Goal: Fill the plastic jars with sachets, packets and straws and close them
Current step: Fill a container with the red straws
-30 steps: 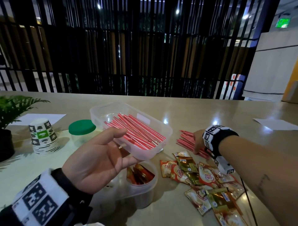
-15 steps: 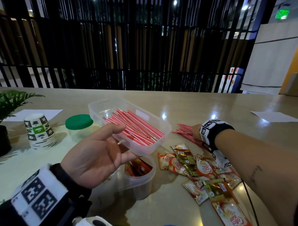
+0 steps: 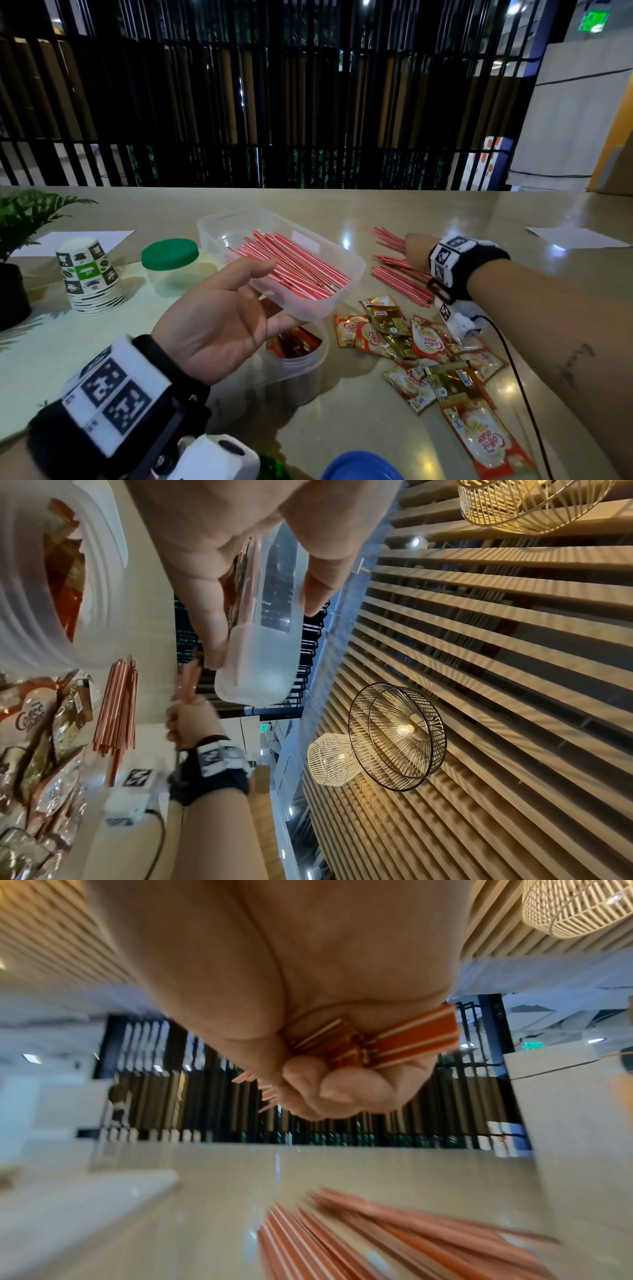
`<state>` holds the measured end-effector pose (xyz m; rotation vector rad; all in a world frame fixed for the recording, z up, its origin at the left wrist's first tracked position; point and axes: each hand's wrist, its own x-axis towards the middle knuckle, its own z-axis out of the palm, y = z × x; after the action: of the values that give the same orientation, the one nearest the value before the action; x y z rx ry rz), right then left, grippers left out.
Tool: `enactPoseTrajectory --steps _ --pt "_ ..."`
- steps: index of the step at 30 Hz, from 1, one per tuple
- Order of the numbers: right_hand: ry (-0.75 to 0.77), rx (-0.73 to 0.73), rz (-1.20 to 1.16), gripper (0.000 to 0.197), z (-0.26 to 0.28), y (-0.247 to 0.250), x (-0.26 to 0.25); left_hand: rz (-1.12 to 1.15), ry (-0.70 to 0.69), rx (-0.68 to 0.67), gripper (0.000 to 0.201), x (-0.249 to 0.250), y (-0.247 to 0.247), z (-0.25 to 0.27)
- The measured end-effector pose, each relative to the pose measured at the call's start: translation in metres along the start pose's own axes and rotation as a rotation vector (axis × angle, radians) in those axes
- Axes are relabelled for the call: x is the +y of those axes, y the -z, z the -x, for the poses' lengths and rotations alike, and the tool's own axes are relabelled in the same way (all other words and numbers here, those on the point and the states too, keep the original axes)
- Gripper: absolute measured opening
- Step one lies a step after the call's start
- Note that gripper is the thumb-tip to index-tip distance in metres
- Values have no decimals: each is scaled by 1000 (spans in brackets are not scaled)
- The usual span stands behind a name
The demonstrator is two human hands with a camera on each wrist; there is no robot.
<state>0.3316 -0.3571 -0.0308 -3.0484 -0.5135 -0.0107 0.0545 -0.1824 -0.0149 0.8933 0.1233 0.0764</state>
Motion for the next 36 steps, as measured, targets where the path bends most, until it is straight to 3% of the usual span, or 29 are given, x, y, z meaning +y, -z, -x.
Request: enactPoseTrajectory --steps 3,5,7,11,16,22,31,36 --pt "124 28 -118 20 19 37 -21 5 10 -10 51 -2 -3 -1" --pt "223 -5 -330 11 46 67 -39 3 5 -23 53 -4 -6 -2" --pt "388 -52 -468 8 85 93 -57 4 4 -29 55 -8 -10 -3" --pt "555 -122 -262 12 134 111 -90 -26 2 -20 64 -16 -17 -1" --pt "513 -142 107 21 144 97 -113 -51 3 1 47 -22 -22 3" --pt "469 -124 242 23 153 93 -117 -21 29 14 44 -26 -22 9" --pt "570 -175 92 59 163 94 -126 85 99 -13 43 -20 -19 17" --pt "587 -232 -139 35 161 101 -120 124 125 8 49 -18 -20 22"
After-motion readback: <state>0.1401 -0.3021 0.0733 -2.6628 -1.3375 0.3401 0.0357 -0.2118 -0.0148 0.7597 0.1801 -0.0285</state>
